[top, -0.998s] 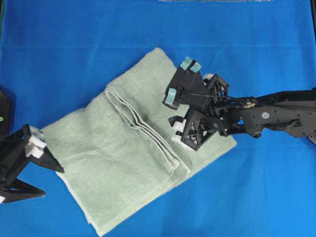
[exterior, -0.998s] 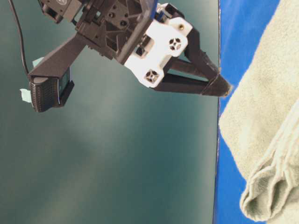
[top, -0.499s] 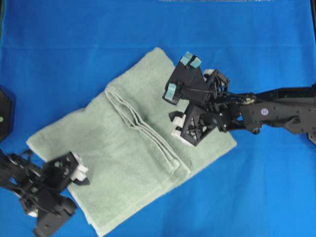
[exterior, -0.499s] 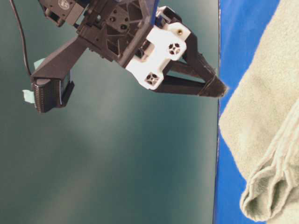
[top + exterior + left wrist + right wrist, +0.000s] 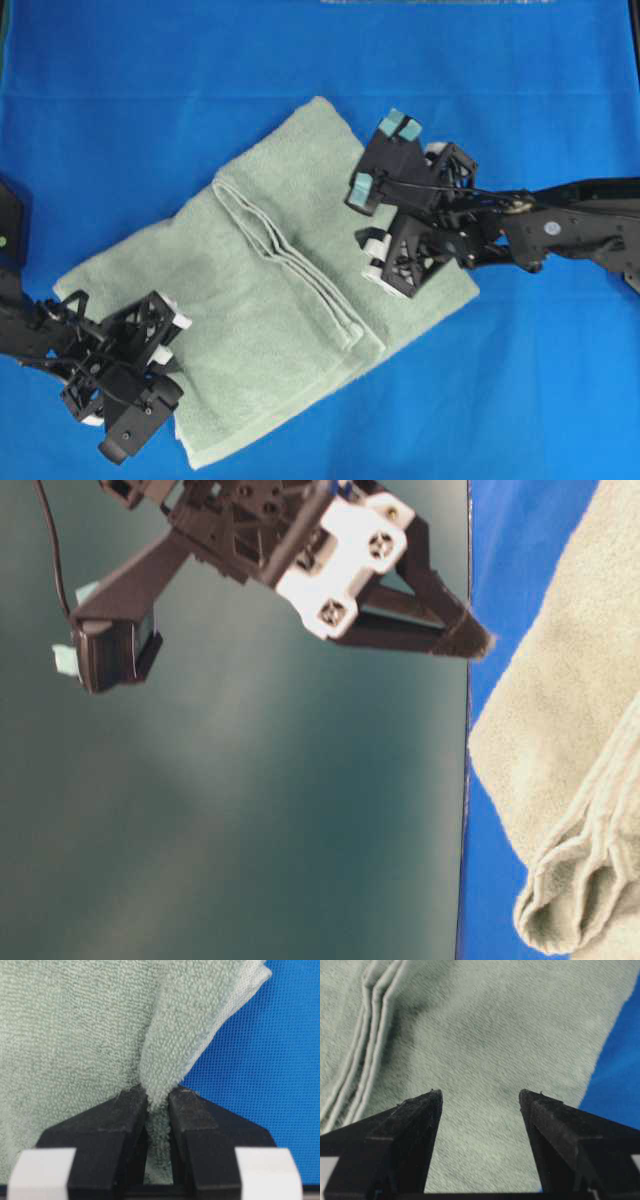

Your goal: Fold a bath towel.

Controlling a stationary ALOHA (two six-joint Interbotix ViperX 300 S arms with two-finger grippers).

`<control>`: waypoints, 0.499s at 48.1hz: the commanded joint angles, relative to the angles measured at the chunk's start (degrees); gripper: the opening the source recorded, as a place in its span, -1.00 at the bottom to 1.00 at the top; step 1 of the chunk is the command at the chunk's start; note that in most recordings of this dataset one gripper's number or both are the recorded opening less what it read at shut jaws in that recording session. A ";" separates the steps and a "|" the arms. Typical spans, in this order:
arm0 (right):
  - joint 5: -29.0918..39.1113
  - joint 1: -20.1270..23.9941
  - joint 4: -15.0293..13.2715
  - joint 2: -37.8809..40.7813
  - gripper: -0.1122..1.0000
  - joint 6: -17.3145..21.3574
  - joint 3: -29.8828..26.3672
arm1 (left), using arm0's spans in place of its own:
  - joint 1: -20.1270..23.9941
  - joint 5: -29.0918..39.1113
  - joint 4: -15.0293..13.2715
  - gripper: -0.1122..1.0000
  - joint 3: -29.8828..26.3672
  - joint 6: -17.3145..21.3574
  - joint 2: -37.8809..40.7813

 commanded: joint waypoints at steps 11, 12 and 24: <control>0.35 0.26 -0.18 -4.39 0.35 0.88 2.81 | -0.18 9.84 -0.09 -0.66 -5.10 0.70 -3.96; 0.62 0.26 -0.18 -4.75 0.35 0.88 3.16 | -0.18 11.87 0.09 -0.66 -5.89 0.79 -4.66; 0.97 0.26 -0.18 -8.88 0.35 2.55 7.65 | 0.26 28.48 0.79 -0.66 -12.83 5.63 -10.28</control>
